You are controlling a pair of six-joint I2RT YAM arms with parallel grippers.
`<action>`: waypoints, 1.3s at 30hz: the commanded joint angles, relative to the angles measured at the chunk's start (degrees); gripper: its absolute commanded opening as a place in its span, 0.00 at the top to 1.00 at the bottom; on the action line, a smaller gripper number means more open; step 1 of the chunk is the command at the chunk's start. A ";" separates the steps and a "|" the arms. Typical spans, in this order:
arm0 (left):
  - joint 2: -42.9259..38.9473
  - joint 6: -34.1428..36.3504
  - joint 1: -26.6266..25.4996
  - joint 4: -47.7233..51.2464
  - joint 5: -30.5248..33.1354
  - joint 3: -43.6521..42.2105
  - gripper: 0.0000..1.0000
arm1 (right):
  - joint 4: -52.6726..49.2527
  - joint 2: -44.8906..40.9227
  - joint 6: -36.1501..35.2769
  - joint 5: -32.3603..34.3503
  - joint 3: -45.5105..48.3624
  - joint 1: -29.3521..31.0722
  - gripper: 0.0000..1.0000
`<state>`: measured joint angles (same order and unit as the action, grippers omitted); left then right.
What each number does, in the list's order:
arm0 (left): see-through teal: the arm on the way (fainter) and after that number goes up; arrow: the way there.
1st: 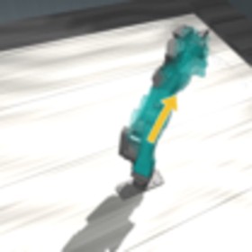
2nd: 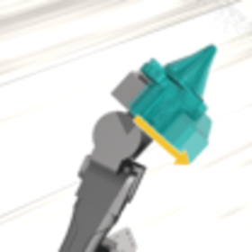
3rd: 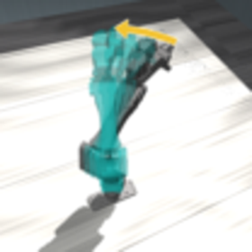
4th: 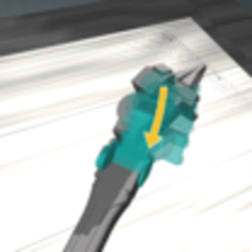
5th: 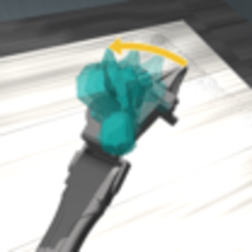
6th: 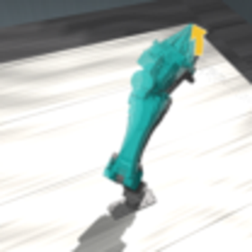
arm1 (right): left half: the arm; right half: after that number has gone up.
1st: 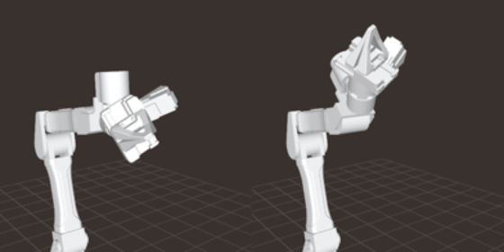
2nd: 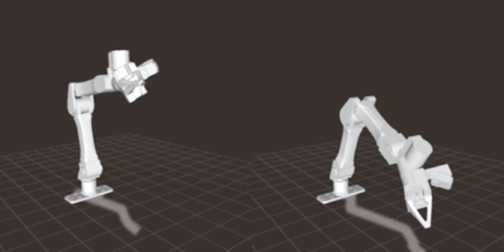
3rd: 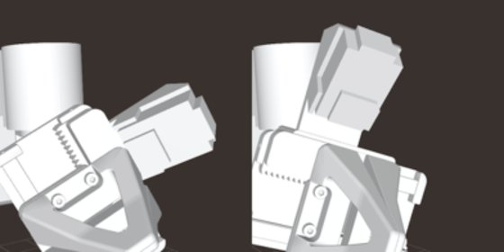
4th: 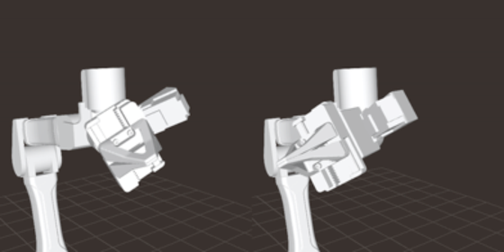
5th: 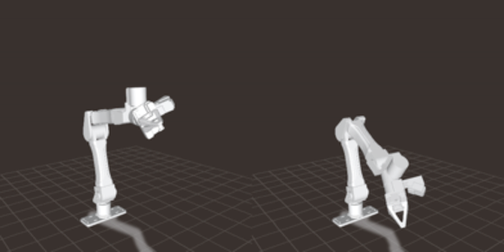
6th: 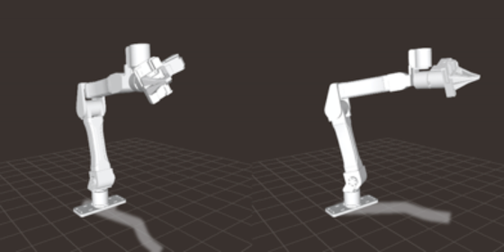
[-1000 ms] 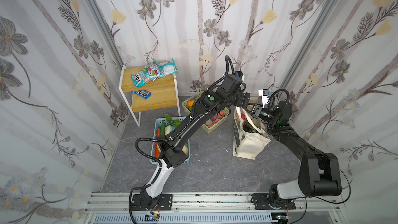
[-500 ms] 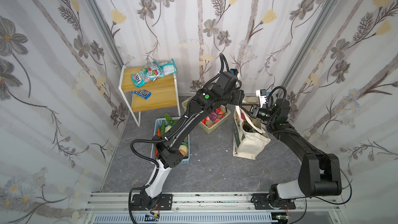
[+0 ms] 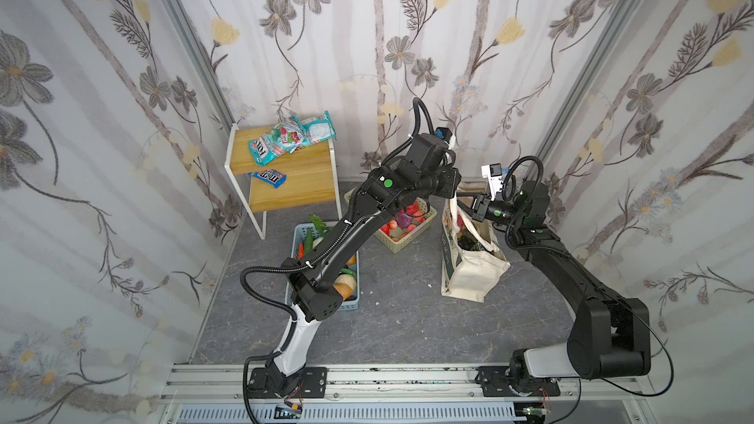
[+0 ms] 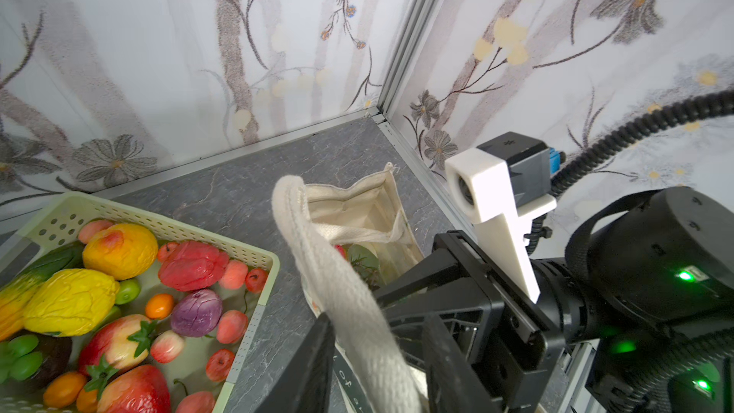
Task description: Place the food into the grocery bag and tie it
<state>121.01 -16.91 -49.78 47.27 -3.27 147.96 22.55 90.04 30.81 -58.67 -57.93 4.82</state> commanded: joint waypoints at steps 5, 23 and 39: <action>1.28 -0.72 0.10 -5.44 -3.34 0.15 0.75 | 0.16 0.91 -1.70 -4.99 -2.01 0.15 0.86; 2.25 0.59 0.03 -3.95 -7.51 0.53 0.26 | 21.92 1.08 12.74 -4.54 1.11 -1.27 0.87; 3.88 -0.83 -2.27 -5.49 -8.61 4.40 0.22 | 22.36 4.65 10.85 -6.71 0.22 -0.66 0.86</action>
<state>124.16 -17.12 -51.27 45.23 -8.73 151.76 43.57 93.91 42.98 -64.31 -56.88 4.03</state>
